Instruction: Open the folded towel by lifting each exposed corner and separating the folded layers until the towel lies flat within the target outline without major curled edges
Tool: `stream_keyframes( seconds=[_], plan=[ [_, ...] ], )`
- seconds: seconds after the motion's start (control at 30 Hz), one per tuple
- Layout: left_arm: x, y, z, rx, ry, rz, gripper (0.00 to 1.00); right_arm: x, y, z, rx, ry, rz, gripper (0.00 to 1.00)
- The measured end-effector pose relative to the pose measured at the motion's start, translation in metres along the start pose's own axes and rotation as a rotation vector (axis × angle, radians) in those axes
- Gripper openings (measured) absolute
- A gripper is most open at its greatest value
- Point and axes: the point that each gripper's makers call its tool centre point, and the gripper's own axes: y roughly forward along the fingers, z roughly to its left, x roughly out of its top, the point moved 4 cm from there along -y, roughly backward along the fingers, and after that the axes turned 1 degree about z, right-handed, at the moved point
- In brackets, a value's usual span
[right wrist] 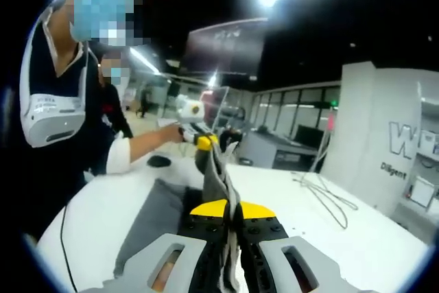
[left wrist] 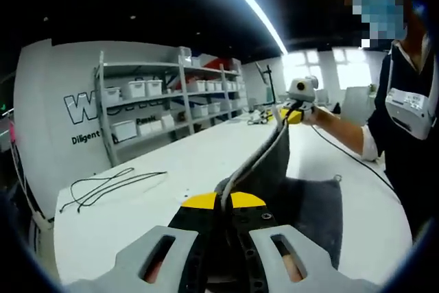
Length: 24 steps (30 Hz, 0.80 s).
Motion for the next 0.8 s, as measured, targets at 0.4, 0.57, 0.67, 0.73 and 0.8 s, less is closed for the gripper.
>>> stream_keyframes(
  seconds=[0.4, 0.57, 0.67, 0.73, 0.8],
  plan=[
    [0.0041, 0.0026, 0.0057, 0.043, -0.016, 0.002, 0.04, 0.0012, 0.0007, -0.0048, -0.034, -0.006, -0.014, 0.01],
    [0.0065, 0.0036, 0.0071, 0.064, -0.007, -0.003, 0.04, 0.001, 0.0009, -0.0055, -0.044, -0.007, -0.017, 0.01],
    [0.0071, 0.0049, 0.0082, 0.075, 0.012, -0.005, 0.04, 0.0007, 0.0009, -0.0064, -0.05, -0.008, -0.016, 0.01],
    [0.007, 0.0054, 0.0081, 0.073, 0.012, -0.005, 0.04, 0.0007, 0.0007, -0.0075, -0.056, -0.01, -0.017, 0.01],
    [0.0072, 0.0059, 0.0087, 0.077, 0.019, -0.005, 0.04, 0.0001, 0.0004, -0.0092, -0.062, -0.01, -0.019, 0.01]
  ],
)
